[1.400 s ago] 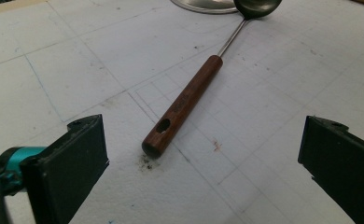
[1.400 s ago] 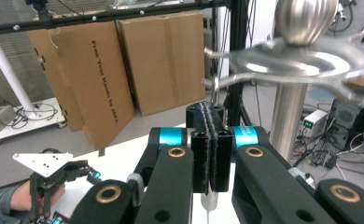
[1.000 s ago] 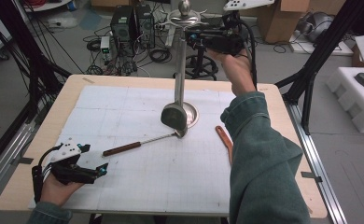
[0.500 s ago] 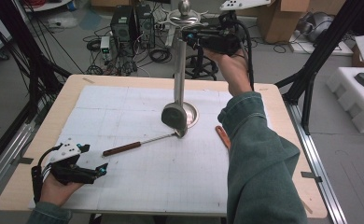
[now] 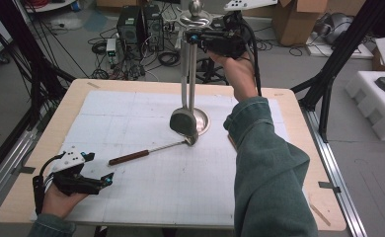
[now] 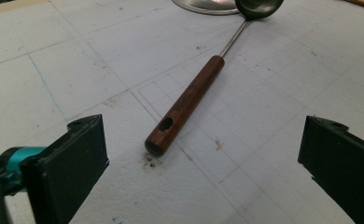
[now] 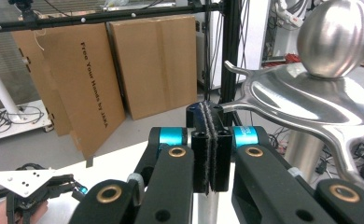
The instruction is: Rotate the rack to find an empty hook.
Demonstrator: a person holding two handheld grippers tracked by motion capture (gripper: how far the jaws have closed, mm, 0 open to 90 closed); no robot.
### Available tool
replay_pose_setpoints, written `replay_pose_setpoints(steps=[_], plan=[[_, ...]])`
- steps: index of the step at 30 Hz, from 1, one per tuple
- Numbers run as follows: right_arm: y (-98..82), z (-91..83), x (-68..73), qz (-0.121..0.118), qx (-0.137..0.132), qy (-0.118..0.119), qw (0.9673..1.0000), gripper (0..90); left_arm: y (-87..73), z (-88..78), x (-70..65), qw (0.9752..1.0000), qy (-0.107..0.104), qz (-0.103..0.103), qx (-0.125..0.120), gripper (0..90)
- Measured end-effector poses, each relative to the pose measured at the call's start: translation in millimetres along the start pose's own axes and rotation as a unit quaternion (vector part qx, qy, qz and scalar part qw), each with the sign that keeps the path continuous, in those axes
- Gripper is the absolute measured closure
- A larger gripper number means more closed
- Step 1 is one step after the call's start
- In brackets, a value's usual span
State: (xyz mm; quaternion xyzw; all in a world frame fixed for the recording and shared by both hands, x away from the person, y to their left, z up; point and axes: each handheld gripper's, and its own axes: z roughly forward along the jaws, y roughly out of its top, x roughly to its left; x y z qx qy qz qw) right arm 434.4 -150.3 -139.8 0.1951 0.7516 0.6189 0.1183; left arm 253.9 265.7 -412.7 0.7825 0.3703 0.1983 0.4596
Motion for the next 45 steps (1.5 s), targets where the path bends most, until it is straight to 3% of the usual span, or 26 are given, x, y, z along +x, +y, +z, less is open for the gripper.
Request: replay_pose_setpoints(steps=[9,24,29,45], plan=[[1.4,4.4,1.7,-0.002,0.001,-0.004,1.0000,90.0,-0.7,-1.1,0.6,1.0000,0.000,-0.001,-0.001,1.7],[-4.9,-29.3,-8.1,0.000,-0.007,0.005,1.0000,90.0,-0.3,0.1,-0.2,1.0000,0.000,0.000,0.000,1.7],[-6.5,-35.4,-11.2,-0.002,0.002,0.014,0.9999,90.0,-0.5,-0.4,0.3,1.0000,0.002,-0.002,-0.001,1.7],[-10.4,-54.0,-29.8,0.000,0.003,0.011,0.9999,90.0,-0.9,-0.3,1.8,1.0000,0.002,-0.001,0.001,1.7]])
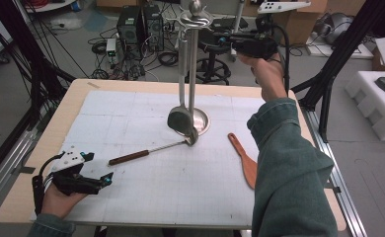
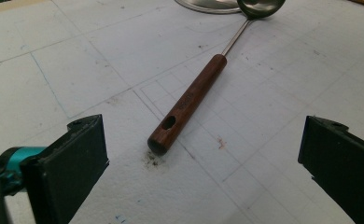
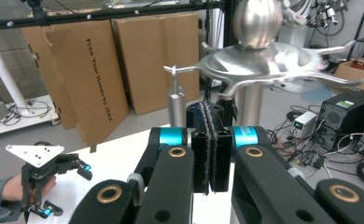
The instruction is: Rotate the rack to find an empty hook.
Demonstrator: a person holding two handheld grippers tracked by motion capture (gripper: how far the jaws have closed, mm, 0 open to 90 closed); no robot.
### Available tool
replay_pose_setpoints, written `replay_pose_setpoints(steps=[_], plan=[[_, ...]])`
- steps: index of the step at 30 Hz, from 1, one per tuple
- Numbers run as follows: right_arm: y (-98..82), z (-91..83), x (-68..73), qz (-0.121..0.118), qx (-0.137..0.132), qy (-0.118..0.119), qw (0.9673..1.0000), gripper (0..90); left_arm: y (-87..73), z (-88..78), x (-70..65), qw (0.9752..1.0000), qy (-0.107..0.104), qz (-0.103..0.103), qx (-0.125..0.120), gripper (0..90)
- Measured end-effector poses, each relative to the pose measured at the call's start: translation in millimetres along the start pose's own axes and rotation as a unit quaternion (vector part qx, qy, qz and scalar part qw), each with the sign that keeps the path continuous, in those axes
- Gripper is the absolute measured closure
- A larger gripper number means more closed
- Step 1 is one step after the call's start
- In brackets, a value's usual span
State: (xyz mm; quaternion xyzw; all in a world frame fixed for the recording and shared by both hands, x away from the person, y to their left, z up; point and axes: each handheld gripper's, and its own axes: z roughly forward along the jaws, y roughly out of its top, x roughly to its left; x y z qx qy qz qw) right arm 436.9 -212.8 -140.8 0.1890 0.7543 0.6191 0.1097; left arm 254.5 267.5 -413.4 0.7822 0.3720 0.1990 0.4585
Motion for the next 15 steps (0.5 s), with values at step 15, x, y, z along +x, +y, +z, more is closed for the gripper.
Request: replay_pose_setpoints(steps=[15], plan=[[3.6,2.7,-9.8,0.000,-0.014,0.013,0.9998,90.0,-0.5,-0.3,0.4,1.0000,0.001,-0.001,0.002,1.7]])
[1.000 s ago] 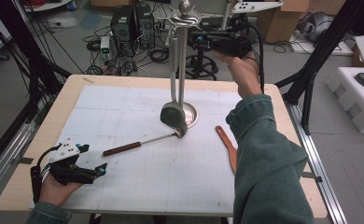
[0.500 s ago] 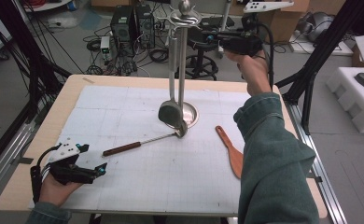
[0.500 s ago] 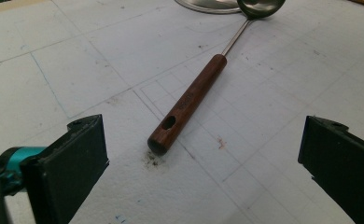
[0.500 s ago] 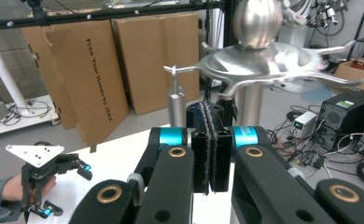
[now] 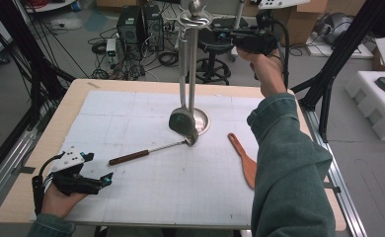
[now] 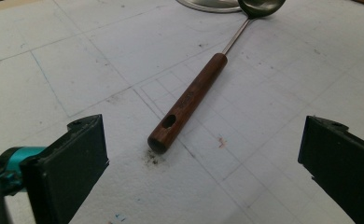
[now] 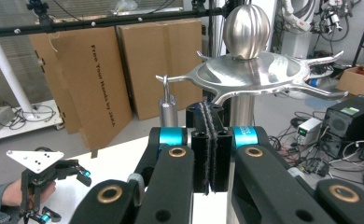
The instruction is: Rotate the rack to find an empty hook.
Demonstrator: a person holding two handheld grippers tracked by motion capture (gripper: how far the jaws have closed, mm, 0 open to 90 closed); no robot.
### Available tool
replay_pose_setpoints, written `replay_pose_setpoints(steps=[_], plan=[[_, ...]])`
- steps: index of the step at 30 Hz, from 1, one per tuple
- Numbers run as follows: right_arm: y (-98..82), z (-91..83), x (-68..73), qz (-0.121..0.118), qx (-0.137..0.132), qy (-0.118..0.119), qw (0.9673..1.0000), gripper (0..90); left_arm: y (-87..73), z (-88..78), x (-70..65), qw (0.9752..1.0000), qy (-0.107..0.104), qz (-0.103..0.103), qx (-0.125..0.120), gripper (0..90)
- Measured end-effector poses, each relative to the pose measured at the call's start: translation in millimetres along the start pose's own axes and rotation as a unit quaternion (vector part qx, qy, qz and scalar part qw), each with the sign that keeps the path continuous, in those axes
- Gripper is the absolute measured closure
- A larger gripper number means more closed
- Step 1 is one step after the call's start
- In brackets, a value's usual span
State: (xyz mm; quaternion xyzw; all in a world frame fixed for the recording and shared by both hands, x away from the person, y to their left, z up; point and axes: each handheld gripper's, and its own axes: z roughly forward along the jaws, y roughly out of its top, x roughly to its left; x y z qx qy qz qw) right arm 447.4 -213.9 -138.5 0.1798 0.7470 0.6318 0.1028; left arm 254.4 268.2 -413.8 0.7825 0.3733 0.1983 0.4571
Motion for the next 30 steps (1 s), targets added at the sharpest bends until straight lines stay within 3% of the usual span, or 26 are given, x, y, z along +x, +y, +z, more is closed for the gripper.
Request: replay_pose_setpoints(steps=[6,13,21,30], plan=[[0.0,-3.4,-2.8,0.001,0.001,-0.010,0.9999,90.0,-0.1,1.0,-0.8,1.0000,-0.001,-0.001,-0.001,1.7],[-0.4,3.3,-3.0,0.002,0.005,-0.002,1.0000,90.0,-0.6,-0.6,0.1,1.0000,0.001,-0.003,-0.002,1.7],[1.5,11.2,5.5,-0.008,0.010,0.003,0.9999,90.0,-0.1,-0.5,-1.1,1.0000,0.000,0.000,-0.001,1.7],[2.3,14.7,10.1,-0.004,0.011,-0.004,0.9999,90.0,-0.3,-0.7,-1.1,1.0000,0.001,0.000,-0.001,1.7]])
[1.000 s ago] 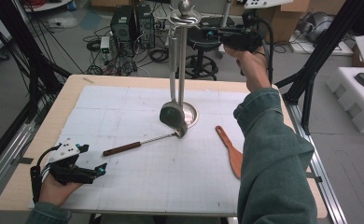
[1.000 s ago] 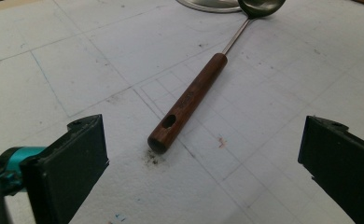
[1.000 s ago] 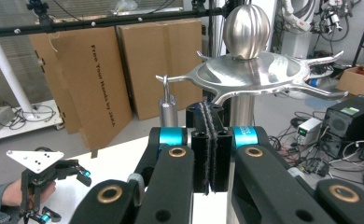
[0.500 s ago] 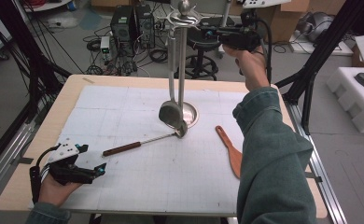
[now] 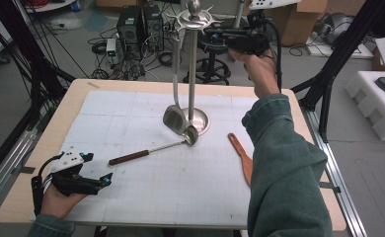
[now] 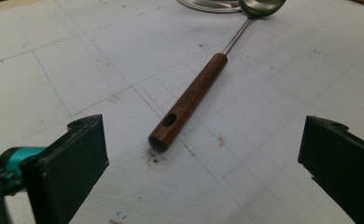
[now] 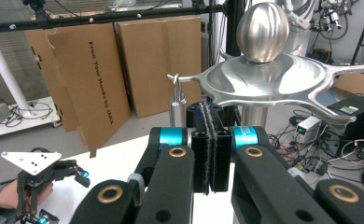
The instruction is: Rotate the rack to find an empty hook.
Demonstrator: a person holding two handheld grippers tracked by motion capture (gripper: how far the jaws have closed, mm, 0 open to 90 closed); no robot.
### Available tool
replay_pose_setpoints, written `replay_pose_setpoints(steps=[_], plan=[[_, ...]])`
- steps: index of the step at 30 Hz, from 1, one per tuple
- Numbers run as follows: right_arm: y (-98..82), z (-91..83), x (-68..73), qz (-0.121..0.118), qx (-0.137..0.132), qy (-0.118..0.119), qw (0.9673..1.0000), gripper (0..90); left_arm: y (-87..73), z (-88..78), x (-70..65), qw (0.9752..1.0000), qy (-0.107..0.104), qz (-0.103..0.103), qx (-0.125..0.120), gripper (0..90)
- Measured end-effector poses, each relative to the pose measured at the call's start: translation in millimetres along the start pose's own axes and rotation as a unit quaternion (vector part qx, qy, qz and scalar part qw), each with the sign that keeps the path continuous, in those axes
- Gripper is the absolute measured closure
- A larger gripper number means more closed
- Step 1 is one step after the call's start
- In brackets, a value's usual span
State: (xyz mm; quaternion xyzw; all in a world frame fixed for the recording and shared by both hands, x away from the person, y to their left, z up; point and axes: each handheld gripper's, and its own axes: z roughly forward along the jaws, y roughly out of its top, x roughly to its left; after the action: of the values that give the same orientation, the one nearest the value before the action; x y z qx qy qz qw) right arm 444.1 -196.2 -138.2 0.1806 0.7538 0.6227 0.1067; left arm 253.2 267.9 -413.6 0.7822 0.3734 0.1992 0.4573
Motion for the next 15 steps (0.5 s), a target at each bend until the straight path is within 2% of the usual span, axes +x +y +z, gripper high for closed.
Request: replay_pose_setpoints(steps=[15], plan=[[0.9,9.7,8.2,0.001,-0.002,-0.004,1.0000,90.0,0.7,0.8,-1.2,1.0000,-0.003,0.002,0.000,1.8]])
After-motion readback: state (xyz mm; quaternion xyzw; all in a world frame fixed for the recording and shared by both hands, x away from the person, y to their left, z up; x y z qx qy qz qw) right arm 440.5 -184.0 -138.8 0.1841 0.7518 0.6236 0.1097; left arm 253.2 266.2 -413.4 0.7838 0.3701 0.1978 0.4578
